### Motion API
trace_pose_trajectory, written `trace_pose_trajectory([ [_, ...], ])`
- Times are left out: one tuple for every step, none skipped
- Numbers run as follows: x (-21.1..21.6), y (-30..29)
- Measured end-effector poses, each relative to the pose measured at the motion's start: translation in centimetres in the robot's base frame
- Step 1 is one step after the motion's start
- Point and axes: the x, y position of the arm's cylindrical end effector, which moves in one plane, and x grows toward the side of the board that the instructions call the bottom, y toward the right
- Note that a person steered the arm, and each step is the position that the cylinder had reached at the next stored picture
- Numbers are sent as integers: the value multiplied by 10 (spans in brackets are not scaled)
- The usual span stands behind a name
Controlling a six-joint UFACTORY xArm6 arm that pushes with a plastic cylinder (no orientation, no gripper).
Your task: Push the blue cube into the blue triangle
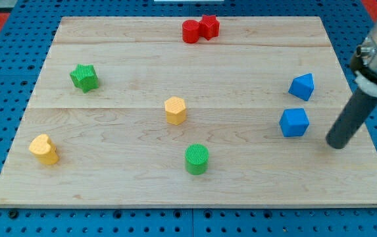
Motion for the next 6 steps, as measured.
trace_pose_trajectory([
  [-20, -40],
  [-46, -39],
  [-58, -37],
  [-42, -37],
  [-42, -46],
  [-42, -89],
])
